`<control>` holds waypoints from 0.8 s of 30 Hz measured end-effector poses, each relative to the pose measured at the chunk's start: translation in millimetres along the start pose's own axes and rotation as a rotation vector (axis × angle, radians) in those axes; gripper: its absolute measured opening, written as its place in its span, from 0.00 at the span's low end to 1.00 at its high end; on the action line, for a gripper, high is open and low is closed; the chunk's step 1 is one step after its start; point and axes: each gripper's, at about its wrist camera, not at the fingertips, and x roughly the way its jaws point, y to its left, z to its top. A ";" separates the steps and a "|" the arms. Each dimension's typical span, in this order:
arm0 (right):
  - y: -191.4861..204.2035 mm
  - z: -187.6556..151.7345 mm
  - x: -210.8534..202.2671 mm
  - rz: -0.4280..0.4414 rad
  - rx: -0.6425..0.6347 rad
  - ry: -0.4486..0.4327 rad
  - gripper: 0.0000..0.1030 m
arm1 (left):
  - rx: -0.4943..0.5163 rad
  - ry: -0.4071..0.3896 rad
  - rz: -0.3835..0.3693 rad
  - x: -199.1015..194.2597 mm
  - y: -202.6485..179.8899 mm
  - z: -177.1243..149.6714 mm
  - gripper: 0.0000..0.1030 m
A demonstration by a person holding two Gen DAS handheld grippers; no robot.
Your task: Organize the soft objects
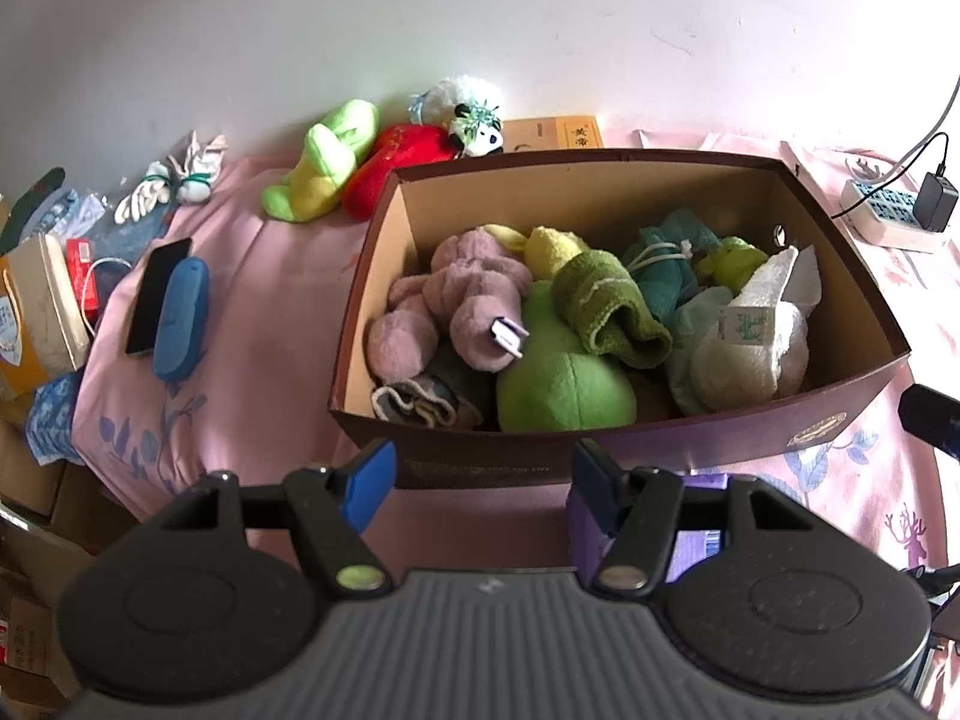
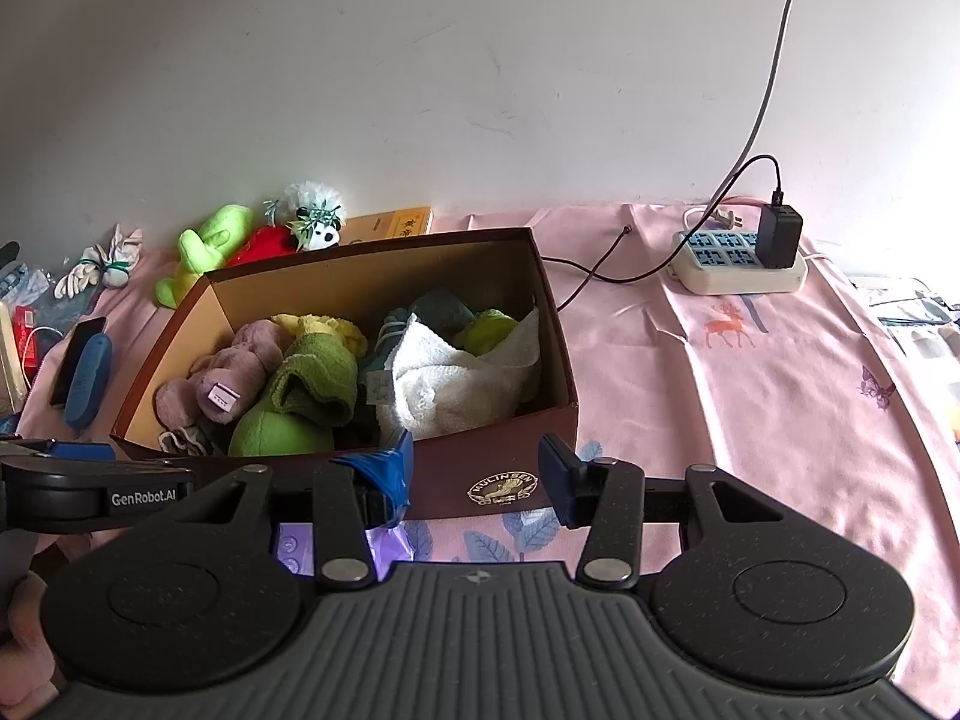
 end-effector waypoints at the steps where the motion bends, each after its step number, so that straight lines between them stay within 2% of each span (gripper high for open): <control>1: 0.0 0.0 -0.8 0.000 0.002 -0.004 0.29 | -0.002 -0.001 0.000 0.0 0.5 -0.2 0.62; 19: -2.6 0.8 -3.3 -0.022 0.020 -0.045 0.29 | -0.018 -0.038 -0.004 -1.9 -0.4 0.6 0.62; 24: -2.9 1.9 -2.4 -0.022 0.020 -0.045 0.29 | -0.014 -0.022 -0.006 1.1 -1.8 0.6 0.62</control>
